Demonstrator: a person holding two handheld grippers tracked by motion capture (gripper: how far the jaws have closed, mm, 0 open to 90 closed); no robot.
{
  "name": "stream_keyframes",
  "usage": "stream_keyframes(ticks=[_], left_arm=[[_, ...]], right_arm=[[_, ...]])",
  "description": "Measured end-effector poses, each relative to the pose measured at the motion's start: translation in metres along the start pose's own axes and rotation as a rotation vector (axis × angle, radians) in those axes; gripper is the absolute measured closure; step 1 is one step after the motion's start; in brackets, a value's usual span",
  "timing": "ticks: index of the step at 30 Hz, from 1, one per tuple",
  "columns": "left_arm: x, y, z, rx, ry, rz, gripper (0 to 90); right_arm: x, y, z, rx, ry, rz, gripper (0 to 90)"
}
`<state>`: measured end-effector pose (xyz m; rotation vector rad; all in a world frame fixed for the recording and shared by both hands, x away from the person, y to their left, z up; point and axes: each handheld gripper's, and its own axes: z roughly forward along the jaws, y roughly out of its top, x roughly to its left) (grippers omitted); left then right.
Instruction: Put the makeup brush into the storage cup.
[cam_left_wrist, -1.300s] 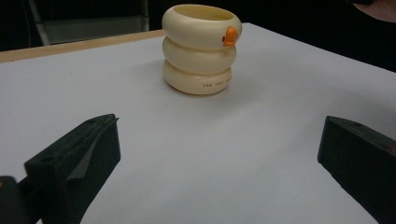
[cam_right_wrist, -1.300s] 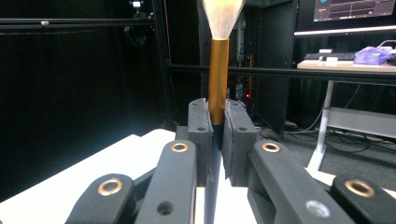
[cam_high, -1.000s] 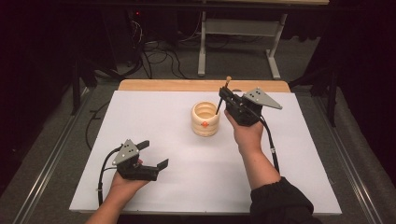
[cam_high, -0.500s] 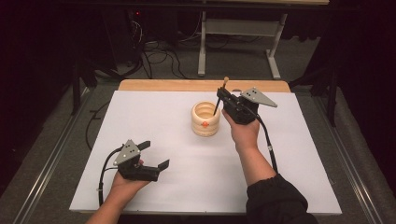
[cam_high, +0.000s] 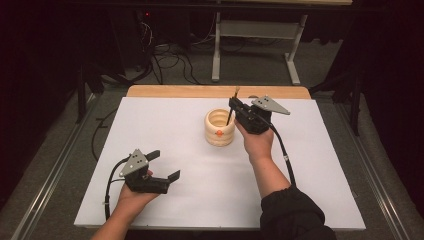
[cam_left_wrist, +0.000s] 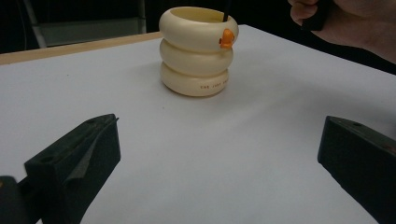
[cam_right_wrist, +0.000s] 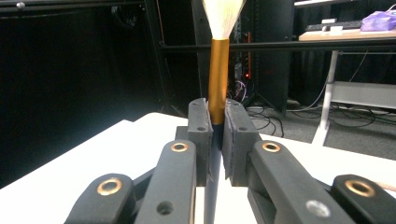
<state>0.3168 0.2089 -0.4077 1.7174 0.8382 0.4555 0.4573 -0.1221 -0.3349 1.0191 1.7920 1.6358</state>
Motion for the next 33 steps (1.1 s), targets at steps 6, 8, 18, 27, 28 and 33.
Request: stream_keyframes(ticks=[6,8,18,27,28,33], left_arm=[[-0.001,0.001,-0.002,-0.010,-0.003,0.002,0.1],[-0.001,0.002,-0.003,-0.014,-0.004,-0.001,0.1],[-0.004,0.003,-0.001,-0.016,-0.018,0.014,0.1],[-0.004,0.003,-0.001,-0.013,-0.022,0.016,0.0],[-0.004,0.003,-0.001,-0.013,-0.022,0.016,0.0],[-0.003,0.003,-0.001,-0.013,-0.022,0.014,0.1]], right_arm=[[0.003,-0.003,0.003,0.011,0.001,-0.002,85.3],[0.003,-0.005,0.005,0.020,0.005,0.002,85.2],[0.000,-0.015,0.010,0.058,-0.001,0.001,85.2],[-0.001,-0.024,0.014,0.072,0.001,0.011,85.1],[-0.002,-0.026,0.015,0.077,0.002,0.022,85.1],[-0.007,-0.037,0.016,0.094,-0.017,0.040,85.1]])
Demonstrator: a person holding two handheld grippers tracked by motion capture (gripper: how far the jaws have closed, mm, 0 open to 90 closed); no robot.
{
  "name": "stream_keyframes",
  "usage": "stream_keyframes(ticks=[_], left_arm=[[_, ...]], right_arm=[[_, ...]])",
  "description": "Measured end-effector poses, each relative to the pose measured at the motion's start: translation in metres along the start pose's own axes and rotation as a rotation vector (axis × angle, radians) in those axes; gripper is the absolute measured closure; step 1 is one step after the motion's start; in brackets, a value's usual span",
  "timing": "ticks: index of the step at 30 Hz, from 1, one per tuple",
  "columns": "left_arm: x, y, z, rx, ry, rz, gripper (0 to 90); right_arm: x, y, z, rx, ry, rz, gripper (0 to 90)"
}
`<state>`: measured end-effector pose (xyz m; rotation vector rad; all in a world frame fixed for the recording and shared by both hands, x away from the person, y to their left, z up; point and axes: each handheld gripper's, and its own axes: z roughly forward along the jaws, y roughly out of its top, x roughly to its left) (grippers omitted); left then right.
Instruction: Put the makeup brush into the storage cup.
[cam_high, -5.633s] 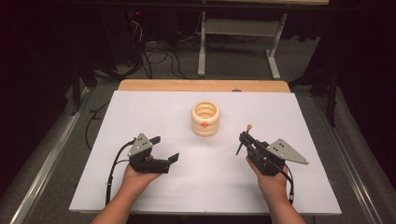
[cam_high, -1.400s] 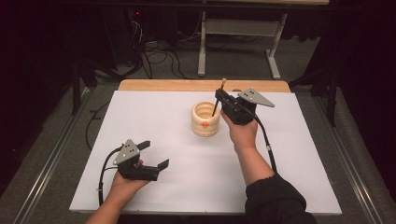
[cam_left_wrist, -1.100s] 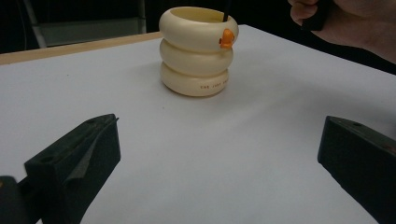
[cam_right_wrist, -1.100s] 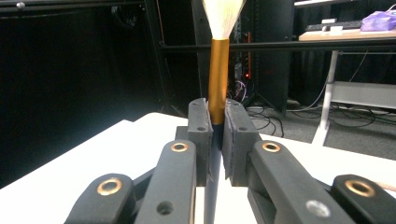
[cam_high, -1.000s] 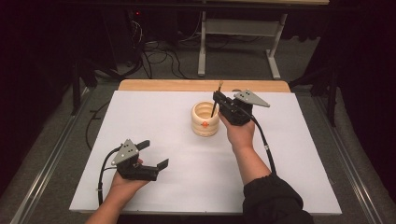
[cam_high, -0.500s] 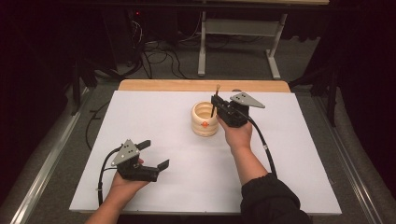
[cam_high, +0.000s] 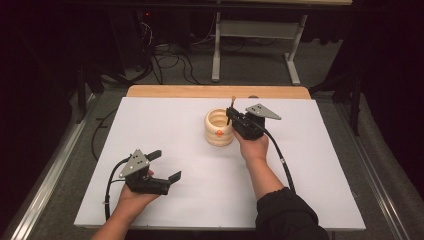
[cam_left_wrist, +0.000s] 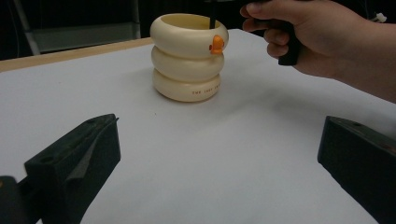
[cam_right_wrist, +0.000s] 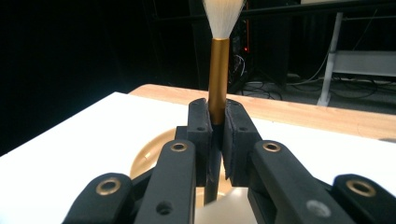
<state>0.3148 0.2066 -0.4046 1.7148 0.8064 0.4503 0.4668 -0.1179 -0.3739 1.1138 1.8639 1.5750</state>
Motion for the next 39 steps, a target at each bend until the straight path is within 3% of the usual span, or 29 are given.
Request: stream_keyframes(ticks=[15,20,26,31,39], left_arm=[[0.0011,-0.0008,0.0005,0.002,-0.005,-0.010,0.0],[0.0020,-0.0009,0.0006,0.005,-0.005,-0.014,0.0],[0.0015,-0.0012,0.0015,0.005,-0.004,-0.016,0.1],[0.0019,-0.0014,0.0019,0.012,-0.007,-0.017,0.1],[0.0019,-0.0005,0.0006,0.008,0.003,-0.014,0.1]], right_arm=[[0.0038,0.0001,0.0054,0.022,0.001,-0.002,82.9],[0.0032,0.0031,0.0077,0.057,-0.013,0.005,48.8],[0.0010,0.0047,0.0058,0.064,-0.031,0.017,29.7],[0.0007,0.0054,0.0047,0.070,-0.025,0.007,18.3],[-0.0001,0.0060,0.0028,0.089,-0.019,-0.001,8.8]])
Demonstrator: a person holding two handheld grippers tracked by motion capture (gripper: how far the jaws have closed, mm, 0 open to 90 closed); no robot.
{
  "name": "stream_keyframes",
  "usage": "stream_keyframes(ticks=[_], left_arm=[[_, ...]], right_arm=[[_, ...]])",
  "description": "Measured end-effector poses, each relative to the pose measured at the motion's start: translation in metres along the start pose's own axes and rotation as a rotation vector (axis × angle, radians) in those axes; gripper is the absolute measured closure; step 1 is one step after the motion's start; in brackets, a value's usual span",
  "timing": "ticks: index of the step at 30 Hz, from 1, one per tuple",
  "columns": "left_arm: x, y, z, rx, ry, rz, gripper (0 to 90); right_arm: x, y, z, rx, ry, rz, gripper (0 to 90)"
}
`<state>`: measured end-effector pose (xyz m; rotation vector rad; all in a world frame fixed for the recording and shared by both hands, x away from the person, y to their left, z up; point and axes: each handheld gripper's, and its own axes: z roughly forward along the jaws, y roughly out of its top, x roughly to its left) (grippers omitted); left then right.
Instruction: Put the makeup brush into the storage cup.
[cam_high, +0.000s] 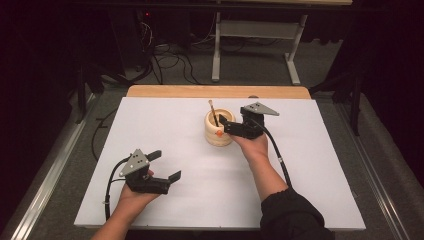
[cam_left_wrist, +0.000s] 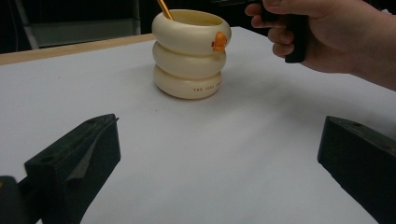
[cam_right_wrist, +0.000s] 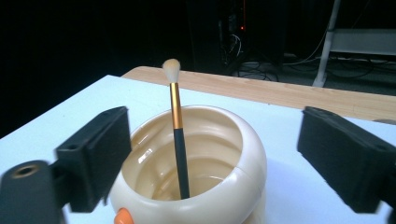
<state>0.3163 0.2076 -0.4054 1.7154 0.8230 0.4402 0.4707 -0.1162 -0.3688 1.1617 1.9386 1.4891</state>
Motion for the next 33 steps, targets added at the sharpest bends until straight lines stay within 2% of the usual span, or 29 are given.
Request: stream_keyframes(ticks=[4,18,20,26,33], left_arm=[[0.000,0.000,0.000,-0.006,0.003,-0.003,0.0],[0.002,0.001,-0.001,0.007,0.009,-0.003,0.1],[0.004,0.001,-0.002,0.003,0.014,-0.012,0.1],[0.007,0.002,-0.003,0.002,0.032,-0.018,0.1],[0.006,0.001,-0.003,0.006,0.036,-0.021,0.1]], right_arm=[[-0.001,0.000,0.000,0.017,0.010,-0.002,1.0],[0.004,-0.002,-0.010,0.043,0.021,-0.034,0.9],[0.005,-0.005,-0.014,0.022,0.015,-0.043,0.9],[0.004,-0.015,-0.029,0.024,0.018,-0.057,1.0],[-0.002,-0.023,-0.056,0.013,0.017,-0.065,1.0]])
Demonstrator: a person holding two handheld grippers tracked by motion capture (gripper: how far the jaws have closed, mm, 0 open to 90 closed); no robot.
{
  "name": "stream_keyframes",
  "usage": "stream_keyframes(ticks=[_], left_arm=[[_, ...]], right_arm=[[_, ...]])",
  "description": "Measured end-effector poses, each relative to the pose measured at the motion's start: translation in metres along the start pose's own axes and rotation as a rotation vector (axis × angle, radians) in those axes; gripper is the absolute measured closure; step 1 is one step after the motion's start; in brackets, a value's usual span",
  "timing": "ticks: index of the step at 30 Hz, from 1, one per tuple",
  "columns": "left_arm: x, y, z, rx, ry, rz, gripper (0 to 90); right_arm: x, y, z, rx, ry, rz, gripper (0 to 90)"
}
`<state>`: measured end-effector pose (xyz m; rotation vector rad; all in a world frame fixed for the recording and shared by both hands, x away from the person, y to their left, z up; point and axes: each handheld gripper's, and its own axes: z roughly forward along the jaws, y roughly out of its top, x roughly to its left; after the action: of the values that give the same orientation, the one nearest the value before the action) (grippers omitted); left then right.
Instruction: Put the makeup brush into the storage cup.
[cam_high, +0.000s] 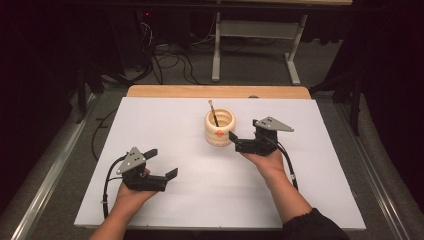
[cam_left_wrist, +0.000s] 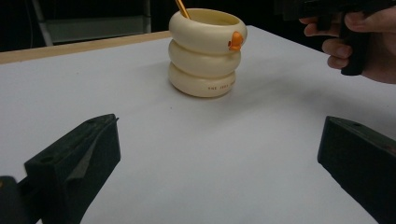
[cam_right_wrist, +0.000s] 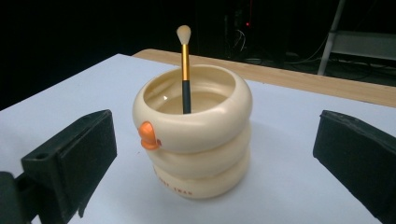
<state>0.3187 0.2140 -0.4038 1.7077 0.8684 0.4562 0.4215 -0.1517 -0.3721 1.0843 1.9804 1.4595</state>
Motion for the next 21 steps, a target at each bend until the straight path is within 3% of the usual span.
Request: stream_keyframes(ticks=[6,9,17,21], left_arm=[[0.000,-0.001,0.000,0.010,0.003,-0.002,0.4],[0.000,-0.002,-0.001,0.009,0.005,-0.006,0.5],[-0.002,-0.005,-0.001,0.022,0.007,-0.015,0.5],[-0.007,-0.007,-0.005,0.029,0.002,-0.007,0.5]], right_arm=[[-0.006,-0.009,-0.029,-0.027,-0.008,-0.052,1.4],[-0.010,-0.013,-0.044,-0.011,-0.013,-0.065,1.3],[-0.023,-0.034,-0.089,-0.024,-0.048,-0.067,1.0],[-0.026,-0.056,-0.113,-0.059,-0.055,-0.061,1.0]])
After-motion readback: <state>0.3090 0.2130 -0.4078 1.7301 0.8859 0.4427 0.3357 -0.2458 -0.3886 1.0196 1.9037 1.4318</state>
